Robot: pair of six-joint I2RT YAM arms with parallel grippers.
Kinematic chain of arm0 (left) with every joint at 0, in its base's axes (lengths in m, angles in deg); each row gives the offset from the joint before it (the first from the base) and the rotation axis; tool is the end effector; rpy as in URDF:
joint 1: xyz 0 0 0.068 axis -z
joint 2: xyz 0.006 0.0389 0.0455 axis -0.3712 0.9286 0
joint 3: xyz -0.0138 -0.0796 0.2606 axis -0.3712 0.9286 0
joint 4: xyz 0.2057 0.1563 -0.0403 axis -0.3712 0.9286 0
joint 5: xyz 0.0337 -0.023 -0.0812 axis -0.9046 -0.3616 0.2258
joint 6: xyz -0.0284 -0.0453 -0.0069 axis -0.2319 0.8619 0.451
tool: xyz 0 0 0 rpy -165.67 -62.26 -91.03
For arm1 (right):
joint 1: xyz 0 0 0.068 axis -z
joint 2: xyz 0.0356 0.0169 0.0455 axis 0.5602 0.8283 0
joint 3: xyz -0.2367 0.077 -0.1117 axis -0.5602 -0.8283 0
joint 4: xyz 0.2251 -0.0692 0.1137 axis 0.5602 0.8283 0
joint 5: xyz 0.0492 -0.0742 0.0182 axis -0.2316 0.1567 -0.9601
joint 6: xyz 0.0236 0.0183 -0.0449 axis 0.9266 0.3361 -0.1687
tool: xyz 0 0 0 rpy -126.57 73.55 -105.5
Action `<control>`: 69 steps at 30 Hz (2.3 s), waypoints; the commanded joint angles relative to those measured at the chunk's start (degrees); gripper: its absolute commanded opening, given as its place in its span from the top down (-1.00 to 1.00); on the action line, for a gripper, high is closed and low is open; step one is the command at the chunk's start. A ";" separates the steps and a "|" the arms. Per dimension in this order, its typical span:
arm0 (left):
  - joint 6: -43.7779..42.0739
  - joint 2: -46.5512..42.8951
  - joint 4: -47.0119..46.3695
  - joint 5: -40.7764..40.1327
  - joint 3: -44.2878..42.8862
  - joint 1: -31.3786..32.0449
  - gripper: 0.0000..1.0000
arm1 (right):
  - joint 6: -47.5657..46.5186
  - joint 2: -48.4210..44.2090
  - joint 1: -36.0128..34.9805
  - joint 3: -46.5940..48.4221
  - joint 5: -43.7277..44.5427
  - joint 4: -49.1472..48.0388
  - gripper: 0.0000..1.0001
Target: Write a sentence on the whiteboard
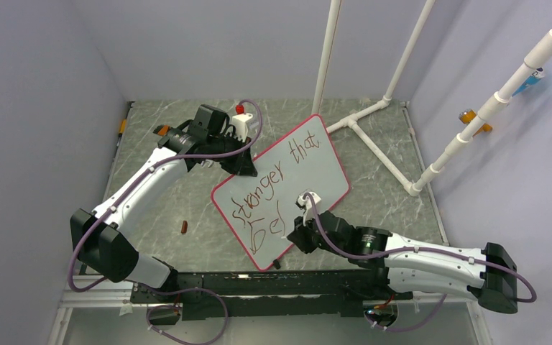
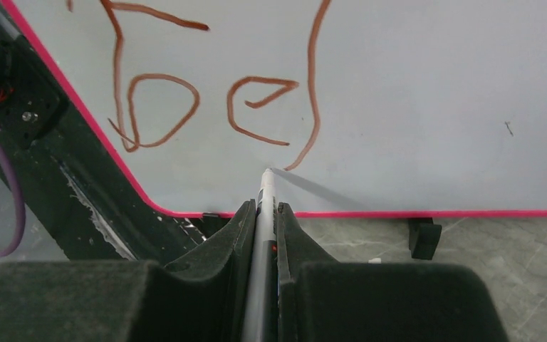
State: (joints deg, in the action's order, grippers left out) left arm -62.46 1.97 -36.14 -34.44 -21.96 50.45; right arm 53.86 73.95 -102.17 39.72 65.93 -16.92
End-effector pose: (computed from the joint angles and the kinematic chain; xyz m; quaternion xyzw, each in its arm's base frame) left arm 0.2609 -0.1616 0.3457 0.2684 0.8663 -0.3196 0.2745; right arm 0.0773 0.1707 0.2198 -0.2537 0.8396 0.2807 0.3899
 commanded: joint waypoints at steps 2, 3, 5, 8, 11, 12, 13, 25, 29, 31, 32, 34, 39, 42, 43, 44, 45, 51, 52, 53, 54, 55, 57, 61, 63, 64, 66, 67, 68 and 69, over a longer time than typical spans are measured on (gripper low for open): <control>-10.14 0.59 -1.22 -20.87 -0.72 -0.95 1.00 | -3.09 -2.06 -0.36 4.98 0.17 -6.06 1.00; -10.13 0.58 -1.23 -20.84 -0.66 -0.92 1.00 | -3.42 -2.48 -0.33 5.49 0.68 -6.81 1.00; -10.14 0.58 -1.17 -20.79 -0.79 -0.91 1.00 | -4.06 -2.84 -0.36 6.15 2.48 -8.04 1.00; -10.15 0.45 -1.15 -20.78 -0.78 -0.94 1.00 | -4.67 -2.45 -0.37 7.13 5.81 -8.86 1.00; -10.13 0.41 -1.15 -20.82 -0.71 -0.94 1.00 | -4.97 -0.68 -0.36 8.35 8.69 -8.39 1.00; -10.19 0.35 -1.14 -20.79 -0.74 -0.92 1.00 | -5.23 -0.05 -0.40 8.77 8.97 -8.29 1.00; -10.15 0.32 -1.14 -20.83 -0.76 -0.95 1.00 | -5.43 0.71 -0.39 9.10 8.94 -8.38 1.00; -10.18 0.10 -1.13 -20.70 -0.66 -0.92 1.00 | -5.81 3.96 -0.32 8.13 13.82 -8.37 1.00; -10.18 0.12 -1.14 -20.70 -0.69 -0.89 1.00 | -5.93 4.52 -0.33 7.56 13.79 -8.73 1.00; -10.14 0.14 -1.22 -20.69 -0.65 -0.90 1.00 | -6.06 4.66 -0.37 7.35 13.52 -9.16 1.00; -10.13 0.14 -1.23 -20.76 -0.65 -0.89 1.00 | -6.08 4.69 -0.42 7.24 13.35 -9.52 1.00; -10.13 0.19 -1.22 -20.81 -0.67 -0.89 1.00 | -6.13 4.88 -0.33 7.12 13.33 -9.72 1.00; -10.19 0.21 -1.14 -20.81 -0.70 -0.86 1.00 | -6.61 5.27 -0.37 6.91 12.31 -11.09 1.00; -10.15 0.23 -1.16 -20.78 -0.66 -0.85 1.00 | -7.07 5.54 -0.36 6.67 10.40 -12.06 1.00; -10.14 0.23 -1.17 -20.79 -0.65 -0.89 1.00 | -7.13 5.64 -0.37 6.56 9.94 -12.07 1.00; -10.13 0.16 -1.12 -20.78 -0.66 -0.86 1.00 | -7.20 5.63 -0.37 6.44 9.53 -12.07 1.00; -10.20 0.22 -1.15 -20.78 -0.65 -0.88 1.00 | -7.22 5.71 -0.39 6.41 9.25 -13.31 1.00; -10.21 0.14 -1.14 -20.80 -0.66 -0.91 1.00 | -6.78 6.38 -0.42 6.64 10.37 -12.60 1.00; -10.19 0.21 -1.22 -20.79 -0.68 -0.92 1.00 | -6.47 6.44 -0.38 6.66 10.99 -11.90 1.00; -10.14 0.15 -1.21 -20.78 -0.66 -0.94 1.00 | -6.18 6.52 -0.39 6.73 11.65 -10.57 1.00; -10.18 0.19 -1.18 -20.82 -0.65 -0.90 1.00 | -5.83 6.63 -0.33 6.70 12.16 -10.04 1.00; -10.18 0.22 -1.18 -20.74 -0.66 -0.82 1.00 | -5.56 6.68 -0.43 6.74 13.04 -9.55 1.00; -10.13 0.23 -1.23 -20.69 -0.66 -0.89 1.00 | -5.01 6.97 -0.28 6.82 14.66 -8.33 1.00; -10.18 0.23 -1.22 -20.78 -0.70 -0.82 1.00 | -3.97 7.33 0.18 7.08 17.34 -6.04 1.00; -10.13 0.19 -1.23 -20.70 -0.65 -0.84 1.00 | -3.32 7.55 0.87 6.93 18.11 -5.51 1.00; -10.16 0.22 -1.14 -20.69 -0.65 -0.84 1.00 | -3.09 7.58 1.28 6.83 18.28 -5.18 1.00; -10.14 0.25 -1.23 -20.78 -0.66 -0.83 1.00 | -2.68 7.63 1.77 6.54 18.57 -4.88 1.00; -10.13 0.23 -1.23 -20.78 -0.68 -0.87 1.00 | -2.58 7.56 1.96 6.50 18.68 -4.80 1.00; -10.13 0.22 -1.20 -20.78 -0.67 -0.86 1.00 | -2.64 7.56 2.05 6.56 18.77 -4.75 1.00; -10.18 0.23 -1.18 -20.76 -0.65 -0.88 1.00 | -2.65 7.48 2.15 6.77 18.78 -4.68 1.00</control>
State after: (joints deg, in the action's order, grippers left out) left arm -62.48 1.97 -36.12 -34.90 -21.96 50.41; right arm 50.32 79.96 -101.40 46.59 81.60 -24.68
